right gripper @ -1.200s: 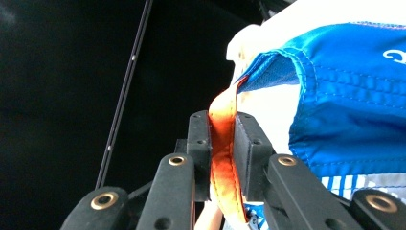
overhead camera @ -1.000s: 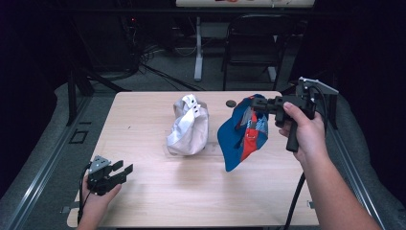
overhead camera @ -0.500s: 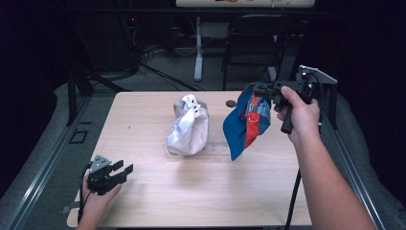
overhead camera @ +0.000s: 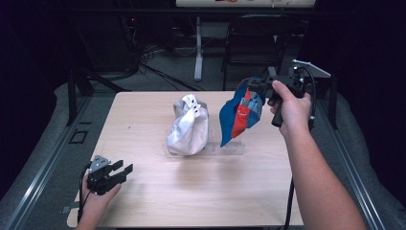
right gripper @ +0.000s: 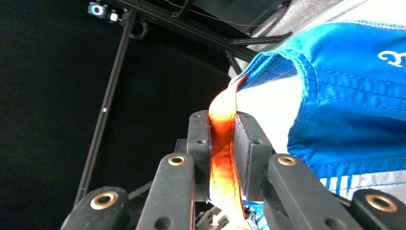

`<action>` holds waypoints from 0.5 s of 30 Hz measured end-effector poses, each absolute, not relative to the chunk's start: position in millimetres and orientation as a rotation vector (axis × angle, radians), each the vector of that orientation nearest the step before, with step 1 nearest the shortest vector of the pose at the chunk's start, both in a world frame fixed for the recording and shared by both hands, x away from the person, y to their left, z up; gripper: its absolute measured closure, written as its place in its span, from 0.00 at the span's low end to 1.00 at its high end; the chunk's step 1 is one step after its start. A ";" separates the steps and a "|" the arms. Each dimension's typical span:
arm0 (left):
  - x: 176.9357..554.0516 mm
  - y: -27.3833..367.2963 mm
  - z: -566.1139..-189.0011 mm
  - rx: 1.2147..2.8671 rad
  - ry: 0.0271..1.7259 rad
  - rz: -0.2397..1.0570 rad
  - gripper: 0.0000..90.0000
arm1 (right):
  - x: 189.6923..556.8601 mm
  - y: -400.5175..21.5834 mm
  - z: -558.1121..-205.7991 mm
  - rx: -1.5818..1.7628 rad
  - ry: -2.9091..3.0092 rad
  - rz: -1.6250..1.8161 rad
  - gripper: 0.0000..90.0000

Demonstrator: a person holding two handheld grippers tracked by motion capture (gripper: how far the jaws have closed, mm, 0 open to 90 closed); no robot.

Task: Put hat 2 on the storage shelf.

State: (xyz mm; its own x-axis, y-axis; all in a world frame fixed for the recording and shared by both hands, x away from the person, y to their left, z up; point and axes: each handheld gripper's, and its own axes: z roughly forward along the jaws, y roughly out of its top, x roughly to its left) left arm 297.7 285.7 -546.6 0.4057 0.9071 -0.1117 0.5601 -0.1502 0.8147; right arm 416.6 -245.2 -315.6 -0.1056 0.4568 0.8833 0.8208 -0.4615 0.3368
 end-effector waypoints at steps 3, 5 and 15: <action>297.8 286.2 -546.5 1.834 1.268 0.526 0.59 | 419.2 -243.9 -319.3 -1.850 -1.403 -1.580 0.87; 297.9 286.3 -546.6 1.835 1.269 0.525 0.59 | 419.5 -243.8 -319.0 -1.856 -1.392 -1.583 0.87; 297.5 285.5 -545.8 1.846 1.266 0.521 0.59 | 414.3 -252.1 -313.8 -1.887 -1.426 -1.576 0.87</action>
State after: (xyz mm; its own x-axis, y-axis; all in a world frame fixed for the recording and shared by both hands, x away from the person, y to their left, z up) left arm 297.5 285.5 -545.8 0.4091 0.9061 -0.1079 0.5674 -0.1600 0.8078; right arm 414.3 -252.1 -313.8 -0.0935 0.4875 0.8681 0.8150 -0.4633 0.3480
